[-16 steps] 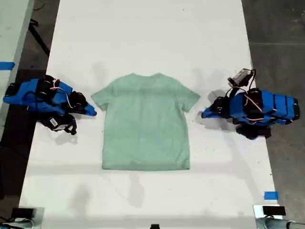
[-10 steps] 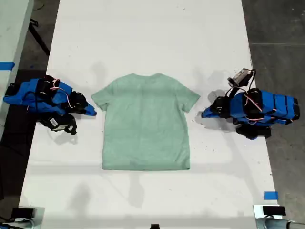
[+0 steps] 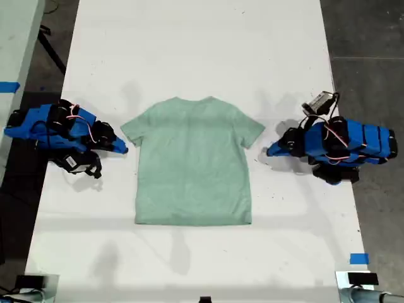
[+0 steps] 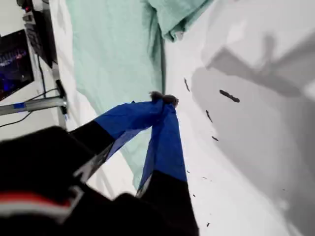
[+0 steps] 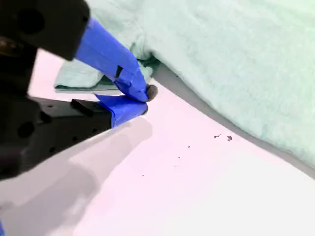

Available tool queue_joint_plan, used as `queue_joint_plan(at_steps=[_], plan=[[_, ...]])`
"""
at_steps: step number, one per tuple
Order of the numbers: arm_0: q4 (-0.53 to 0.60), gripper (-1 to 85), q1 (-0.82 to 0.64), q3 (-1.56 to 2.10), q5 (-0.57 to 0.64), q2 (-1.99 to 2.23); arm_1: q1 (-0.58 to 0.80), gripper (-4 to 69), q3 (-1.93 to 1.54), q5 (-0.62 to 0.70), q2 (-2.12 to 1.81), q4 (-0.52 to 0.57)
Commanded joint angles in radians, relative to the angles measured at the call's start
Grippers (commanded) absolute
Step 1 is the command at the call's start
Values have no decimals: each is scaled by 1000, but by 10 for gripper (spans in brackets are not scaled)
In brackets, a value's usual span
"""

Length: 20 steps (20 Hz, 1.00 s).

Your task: Fold t-shirt

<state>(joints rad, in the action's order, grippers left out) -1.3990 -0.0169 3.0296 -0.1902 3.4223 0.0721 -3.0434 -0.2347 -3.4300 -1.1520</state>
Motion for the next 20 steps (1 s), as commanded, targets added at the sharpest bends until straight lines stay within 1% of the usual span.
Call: queue_joint_plan(at_steps=[1, 2, 4, 7, 10, 11, 12, 13, 14, 15, 16, 17, 20], plan=[[17, 0, -3, -126, -2, -46, 2, -11, 169, 58, 34, -17], [5, 0, -18, -204, 3, -126, 17, -11, 249, 91, 100, -41], [-25, 0, -74, -370, 55, -322, 57, -13, 433, 183, 290, -58], [-64, 0, -143, -514, 118, -439, 118, 7, 683, 316, 546, -101], [-169, 0, -202, -758, 192, -715, 187, 28, 887, 446, 749, -198], [-206, 0, -221, -853, 229, -813, 224, 49, 951, 508, 822, -244], [-238, 0, -233, -933, 265, -894, 264, 114, 1020, 549, 913, -304], [-259, 13, -244, -983, 290, -945, 299, 159, 1088, 594, 1005, -359], [-275, 92, -259, -1005, 308, -963, 330, 205, 1140, 635, 1088, -391], [-279, 206, -273, -1006, 319, -966, 360, 236, 1164, 681, 1154, -396], [-285, 225, -284, -1006, 328, -960, 382, 250, 1177, 729, 1209, -390], [-288, 213, -293, -1006, 337, -956, 408, 258, 1167, 767, 1249, -367], [-287, 206, -318, -997, 351, -951, 483, 264, 1034, 870, 1299, -232]])
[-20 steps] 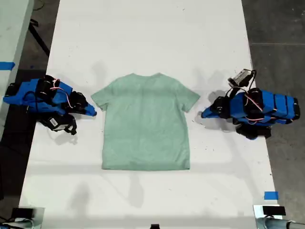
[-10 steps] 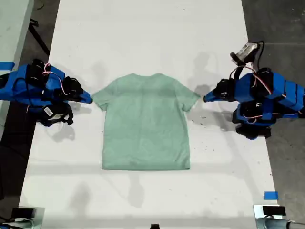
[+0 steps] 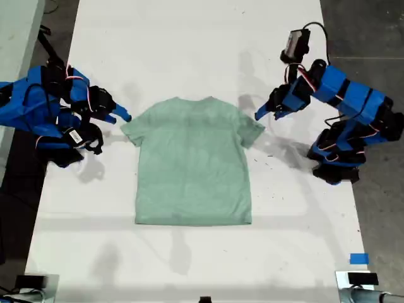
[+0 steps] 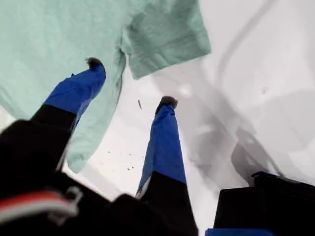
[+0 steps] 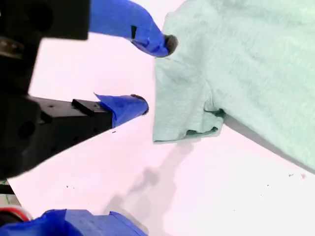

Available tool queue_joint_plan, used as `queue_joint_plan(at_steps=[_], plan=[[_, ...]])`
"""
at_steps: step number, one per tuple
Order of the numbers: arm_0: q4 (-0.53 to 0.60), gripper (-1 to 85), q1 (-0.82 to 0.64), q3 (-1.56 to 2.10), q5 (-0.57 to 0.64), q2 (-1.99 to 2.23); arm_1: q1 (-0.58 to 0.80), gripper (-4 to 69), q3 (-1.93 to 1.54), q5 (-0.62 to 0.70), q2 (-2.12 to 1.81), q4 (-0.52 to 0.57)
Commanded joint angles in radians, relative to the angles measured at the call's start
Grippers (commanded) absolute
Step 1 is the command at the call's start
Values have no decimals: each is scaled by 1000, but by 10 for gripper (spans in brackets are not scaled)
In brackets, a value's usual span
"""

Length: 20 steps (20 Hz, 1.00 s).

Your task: Fold t-shirt

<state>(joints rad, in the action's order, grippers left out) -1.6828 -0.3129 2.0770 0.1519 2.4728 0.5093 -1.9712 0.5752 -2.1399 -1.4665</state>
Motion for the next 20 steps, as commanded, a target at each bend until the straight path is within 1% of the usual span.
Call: queue_joint_plan(at_steps=[1, 4, 7, 10, 13, 14, 15, 16, 17, 18, 20], plan=[[5, 207, -26, -37, 12, -8, 75, 264, -100, 91, 14, 141], [31, 212, -28, -34, 15, -41, 129, 264, -239, 156, 25, 311], [58, 212, -29, -32, 17, -78, 129, 265, -262, 181, 133, 411], [71, 210, -37, -32, 23, -89, 86, 264, -227, 170, 288, 497], [71, 207, -41, -32, 31, -95, 84, 232, -184, 178, 416, 520], [74, 207, -41, -32, 32, -97, 86, 208, -163, 179, 462, 517], [75, 207, -43, -34, 32, -101, 86, 147, -144, 170, 497, 512], [77, 206, -43, -37, 35, -109, 86, 49, -135, 155, 512, 514], [78, 204, -44, -40, 37, -114, 86, -4, -120, 143, 515, 502], [81, 204, -44, -40, 38, -118, 84, -12, -109, 133, 497, 488], [86, 202, -46, -40, 41, -126, 87, -12, -58, 124, 457, 417]])
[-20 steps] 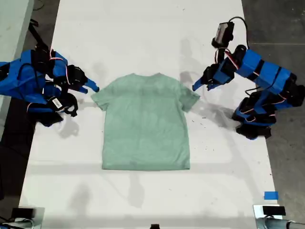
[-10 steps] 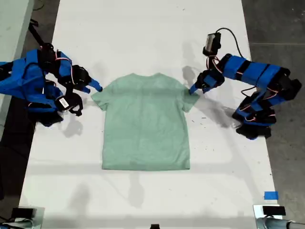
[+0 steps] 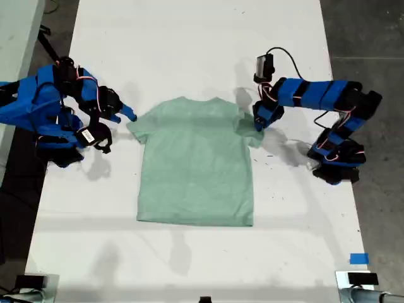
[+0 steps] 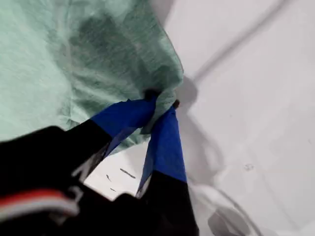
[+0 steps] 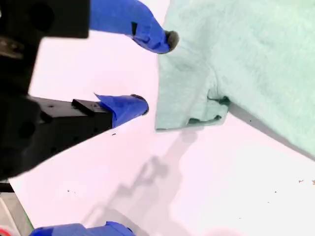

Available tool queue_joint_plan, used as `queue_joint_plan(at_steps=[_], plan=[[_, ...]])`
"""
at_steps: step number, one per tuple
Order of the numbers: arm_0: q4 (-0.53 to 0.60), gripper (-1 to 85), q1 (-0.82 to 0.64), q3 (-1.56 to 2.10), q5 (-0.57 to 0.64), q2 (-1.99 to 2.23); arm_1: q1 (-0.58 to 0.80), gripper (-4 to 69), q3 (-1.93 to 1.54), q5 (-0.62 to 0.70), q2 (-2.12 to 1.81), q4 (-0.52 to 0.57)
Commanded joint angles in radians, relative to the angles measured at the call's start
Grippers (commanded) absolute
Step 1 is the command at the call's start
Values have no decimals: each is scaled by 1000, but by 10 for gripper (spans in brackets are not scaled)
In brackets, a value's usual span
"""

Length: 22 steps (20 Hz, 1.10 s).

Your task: Fold t-shirt

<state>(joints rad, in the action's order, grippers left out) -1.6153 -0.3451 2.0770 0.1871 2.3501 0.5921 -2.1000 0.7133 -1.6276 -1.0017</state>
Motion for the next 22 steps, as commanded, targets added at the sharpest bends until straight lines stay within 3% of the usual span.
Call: queue_joint_plan(at_steps=[1, 4, 7, 16, 17, 19, 20, 22], plan=[[21, 198, -14, -40, 8, -6, 15, -13, 81, -14, -92, -75], [26, 176, -18, -37, 12, -6, 29, -13, 141, -37, -229, -152], [54, 174, -18, -28, 15, -12, -91, -13, 407, -124, -158, -190], [77, 175, -26, -28, 23, -28, -311, 0, 1094, -316, 497, -74], [77, 175, -28, -26, 25, -28, -324, 142, 1164, -325, 549, -74], [81, 176, -32, -17, 28, -28, -334, 271, 1243, -380, 569, -109], [84, 177, -34, -11, 28, -29, -336, 405, 1249, -342, 548, -115], [87, 186, -41, 2, 28, -29, -322, 385, 1252, -348, 462, -222]])
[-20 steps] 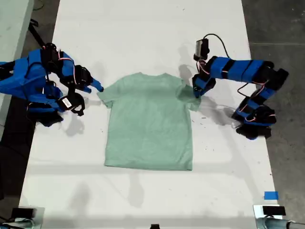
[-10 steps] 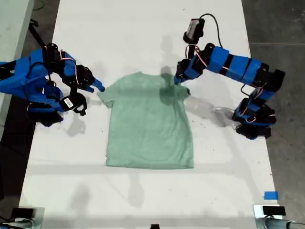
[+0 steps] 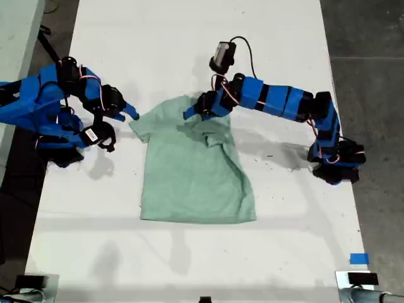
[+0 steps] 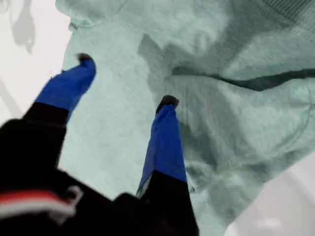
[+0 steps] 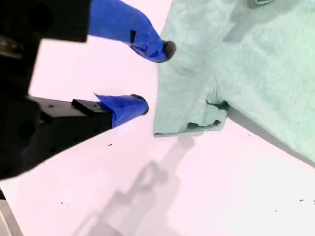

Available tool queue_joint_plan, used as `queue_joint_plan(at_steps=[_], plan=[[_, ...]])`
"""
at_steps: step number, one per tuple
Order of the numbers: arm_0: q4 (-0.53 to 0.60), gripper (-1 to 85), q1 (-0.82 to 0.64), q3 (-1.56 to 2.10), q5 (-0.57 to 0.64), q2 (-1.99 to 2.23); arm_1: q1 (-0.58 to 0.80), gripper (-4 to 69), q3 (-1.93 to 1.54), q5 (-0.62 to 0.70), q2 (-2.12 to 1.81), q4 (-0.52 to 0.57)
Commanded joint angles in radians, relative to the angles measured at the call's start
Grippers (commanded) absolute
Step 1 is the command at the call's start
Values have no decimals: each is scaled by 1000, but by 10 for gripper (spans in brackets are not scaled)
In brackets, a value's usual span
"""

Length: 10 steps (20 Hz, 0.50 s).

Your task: Fold t-shirt

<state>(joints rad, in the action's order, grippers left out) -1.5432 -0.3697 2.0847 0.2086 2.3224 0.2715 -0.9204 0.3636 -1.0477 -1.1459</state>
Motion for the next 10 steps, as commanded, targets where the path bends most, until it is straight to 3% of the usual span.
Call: queue_joint_plan(at_steps=[1, 5, 10], plan=[[20, 187, -21, 6, 6, -2, 12, 374, 63, -14, -175, -156], [107, 187, -98, 101, 51, -29, 23, 329, -120, 18, -431, -275], [236, 207, -199, 147, 114, -233, -37, 273, -316, 5, -588, -330]])
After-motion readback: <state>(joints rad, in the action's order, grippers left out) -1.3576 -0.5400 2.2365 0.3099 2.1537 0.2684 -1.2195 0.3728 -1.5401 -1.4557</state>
